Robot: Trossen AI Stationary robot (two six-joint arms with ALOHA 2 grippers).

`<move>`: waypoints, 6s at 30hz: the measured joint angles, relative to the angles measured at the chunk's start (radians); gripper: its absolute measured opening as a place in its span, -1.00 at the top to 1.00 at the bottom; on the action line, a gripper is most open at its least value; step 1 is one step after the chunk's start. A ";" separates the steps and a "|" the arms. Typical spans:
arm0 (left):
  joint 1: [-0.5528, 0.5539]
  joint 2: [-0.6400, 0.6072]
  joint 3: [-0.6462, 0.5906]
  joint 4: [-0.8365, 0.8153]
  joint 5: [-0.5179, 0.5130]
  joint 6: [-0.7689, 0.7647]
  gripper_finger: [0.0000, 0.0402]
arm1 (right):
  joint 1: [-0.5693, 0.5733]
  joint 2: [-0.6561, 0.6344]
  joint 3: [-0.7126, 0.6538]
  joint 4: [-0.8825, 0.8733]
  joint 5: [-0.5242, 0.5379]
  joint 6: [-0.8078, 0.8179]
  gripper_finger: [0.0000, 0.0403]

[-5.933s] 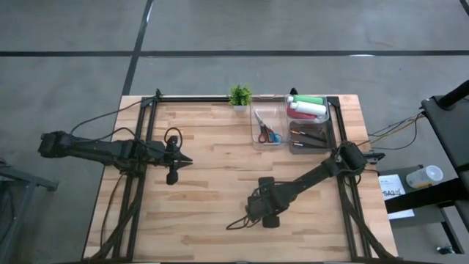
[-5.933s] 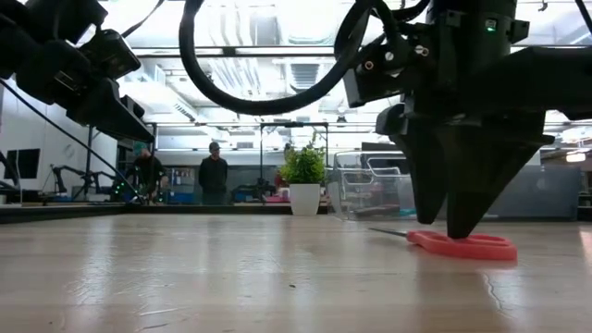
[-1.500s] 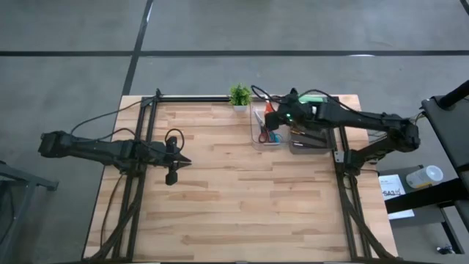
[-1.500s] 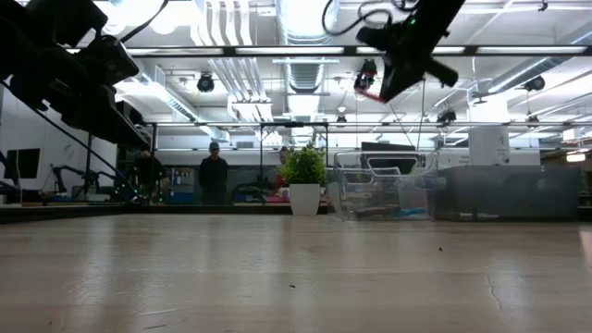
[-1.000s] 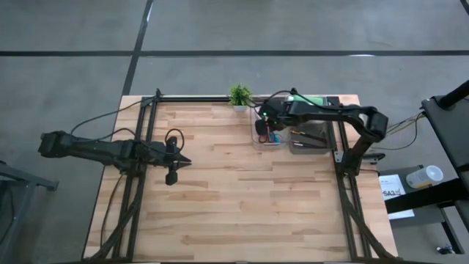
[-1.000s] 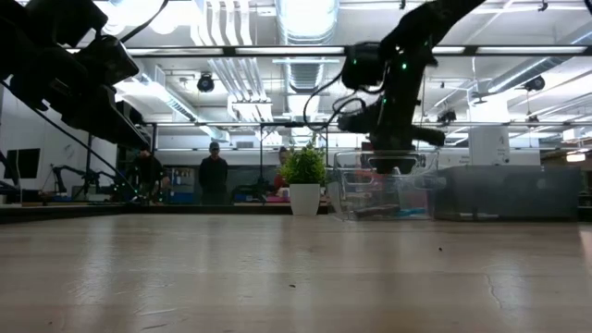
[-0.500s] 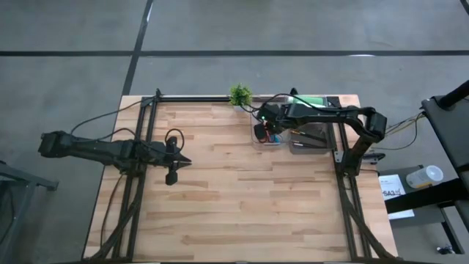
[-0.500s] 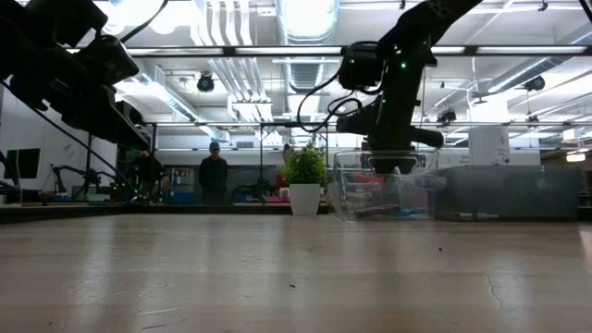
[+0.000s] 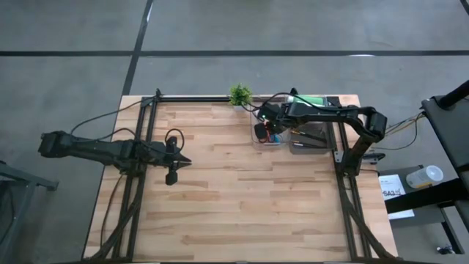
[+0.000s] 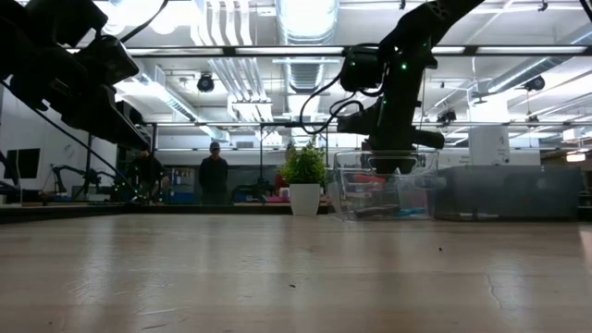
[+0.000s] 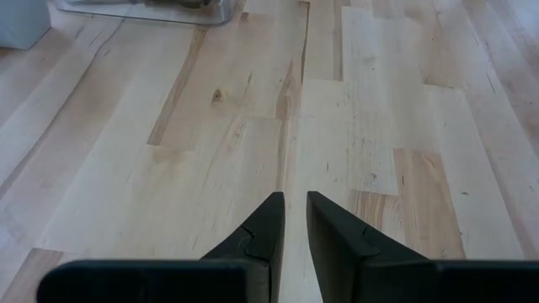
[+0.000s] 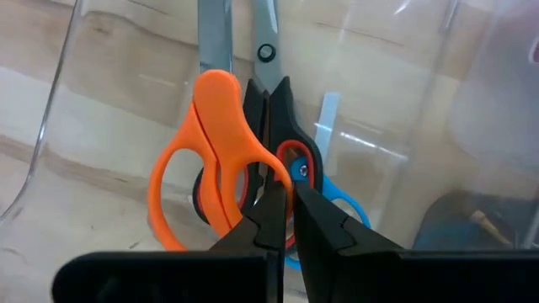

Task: Pick & Place Paint Supplies
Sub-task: Put the orange scissors into the left transparent bin, then return to Home Position

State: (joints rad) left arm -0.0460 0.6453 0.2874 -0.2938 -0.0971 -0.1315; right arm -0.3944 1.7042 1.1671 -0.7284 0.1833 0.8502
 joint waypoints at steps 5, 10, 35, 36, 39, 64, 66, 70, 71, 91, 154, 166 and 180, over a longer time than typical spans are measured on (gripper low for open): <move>0.000 0.000 0.000 0.000 0.000 0.000 0.69 | -0.001 0.000 0.000 0.001 0.000 -0.046 0.94; 0.000 0.000 0.000 0.000 0.000 0.000 0.69 | -0.001 0.001 0.000 0.002 0.001 -0.097 0.94; 0.000 0.000 0.000 0.000 0.000 0.000 0.69 | 0.027 0.002 -0.012 0.004 -0.001 0.112 0.94; 0.000 0.000 0.000 0.000 0.000 0.000 0.69 | 0.028 0.002 -0.012 0.005 -0.001 0.112 0.94; 0.000 0.000 0.000 0.000 0.000 0.000 0.69 | 0.028 0.002 -0.013 0.005 0.000 0.112 0.94; 0.000 0.000 0.000 0.000 0.000 0.000 0.69 | 0.030 0.002 -0.078 0.053 -0.007 0.130 0.41; 0.000 0.000 0.000 0.000 0.000 0.000 0.69 | 0.030 0.002 -0.082 0.052 -0.003 0.136 0.33; 0.000 0.000 0.000 0.000 0.000 0.000 0.69 | 0.029 0.001 -0.085 0.052 -0.002 0.138 0.27; 0.000 0.000 0.000 0.000 0.000 0.000 0.69 | 0.029 0.001 -0.085 0.052 -0.002 0.137 0.27; 0.000 0.000 0.000 0.000 0.000 0.000 0.69 | 0.197 -0.314 -0.001 0.134 0.256 -0.095 0.26; 0.002 0.007 0.000 -0.048 -0.061 -0.112 0.69 | 0.884 -0.451 -0.458 1.282 -0.024 -1.022 0.26; -0.002 0.031 0.000 0.494 -0.193 -0.332 0.69 | 0.880 -0.742 -0.748 1.286 0.041 -0.913 0.26; -0.006 -0.024 0.000 0.547 -0.023 -0.131 0.69 | 0.881 -1.283 -1.137 1.349 0.082 -0.857 0.26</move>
State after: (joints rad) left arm -0.0517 0.6213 0.2874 0.2535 -0.1199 -0.2626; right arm 0.4862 0.4217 0.0306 0.6205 0.2649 -0.0070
